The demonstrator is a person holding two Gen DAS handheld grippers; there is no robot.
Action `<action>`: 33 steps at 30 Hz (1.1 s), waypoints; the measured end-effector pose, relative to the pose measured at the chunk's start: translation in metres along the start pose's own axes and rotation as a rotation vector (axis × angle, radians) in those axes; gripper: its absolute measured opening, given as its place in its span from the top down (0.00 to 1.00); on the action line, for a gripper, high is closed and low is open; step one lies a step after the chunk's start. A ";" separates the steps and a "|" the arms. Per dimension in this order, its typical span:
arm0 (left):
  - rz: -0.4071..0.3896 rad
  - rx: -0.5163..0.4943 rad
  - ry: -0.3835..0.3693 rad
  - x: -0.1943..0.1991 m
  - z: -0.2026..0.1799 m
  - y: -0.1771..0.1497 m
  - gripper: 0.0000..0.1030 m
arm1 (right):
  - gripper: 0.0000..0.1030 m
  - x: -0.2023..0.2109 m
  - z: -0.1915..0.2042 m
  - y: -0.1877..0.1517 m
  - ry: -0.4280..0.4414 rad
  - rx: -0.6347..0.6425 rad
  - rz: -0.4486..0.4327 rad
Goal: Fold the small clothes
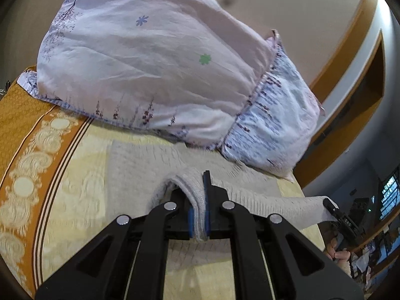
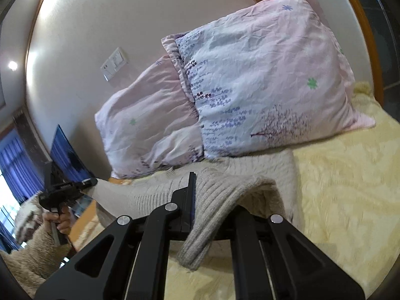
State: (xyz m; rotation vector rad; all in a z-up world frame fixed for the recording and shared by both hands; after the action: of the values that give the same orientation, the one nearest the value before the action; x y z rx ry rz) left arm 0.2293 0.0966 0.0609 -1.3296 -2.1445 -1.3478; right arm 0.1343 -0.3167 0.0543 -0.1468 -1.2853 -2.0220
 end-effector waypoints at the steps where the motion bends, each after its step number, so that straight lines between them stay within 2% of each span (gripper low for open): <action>1: 0.001 0.010 0.008 -0.007 0.004 0.006 0.94 | 0.94 -0.004 -0.002 0.004 -0.006 0.002 0.001; 10: 0.045 0.047 0.057 -0.056 0.024 0.027 0.94 | 0.94 -0.056 -0.035 0.020 -0.073 -0.071 0.057; 18: 0.142 0.110 0.130 -0.111 0.052 0.032 0.94 | 0.94 -0.119 -0.076 0.017 -0.136 -0.247 0.195; 26: 0.182 0.165 0.123 -0.131 0.070 0.030 0.91 | 0.93 -0.143 -0.099 0.012 -0.142 -0.351 0.241; 27: 0.183 0.172 0.126 -0.132 0.071 0.030 0.91 | 0.92 -0.146 -0.101 0.011 -0.138 -0.372 0.252; 29: 0.188 0.176 0.120 -0.134 0.072 0.030 0.89 | 0.82 -0.151 -0.104 0.009 -0.125 -0.402 0.273; 30: 0.190 0.177 0.121 -0.134 0.071 0.031 0.87 | 0.72 -0.153 -0.104 0.010 -0.118 -0.411 0.276; 32: 0.180 0.178 0.123 -0.132 0.071 0.033 0.63 | 0.61 -0.152 -0.104 0.014 -0.103 -0.423 0.261; 33: 0.168 0.177 0.126 -0.130 0.070 0.036 0.57 | 0.51 -0.151 -0.104 0.017 -0.103 -0.423 0.251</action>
State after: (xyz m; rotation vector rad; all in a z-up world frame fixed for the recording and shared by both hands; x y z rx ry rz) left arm 0.3439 0.0873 -0.0387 -1.2872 -1.9694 -1.1186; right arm 0.2833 -0.3289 -0.0527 -0.5863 -0.8314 -2.0562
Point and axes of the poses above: each gripper's, at about its wrist camera, not at the fingertips, and x roughly against the way its jaws point, z to its left, y to its top, the point moved 9 cm from there along -x, roughly the way its jaws point, and after that the axes turned 11 degrees about z, right-handed, at the moved point
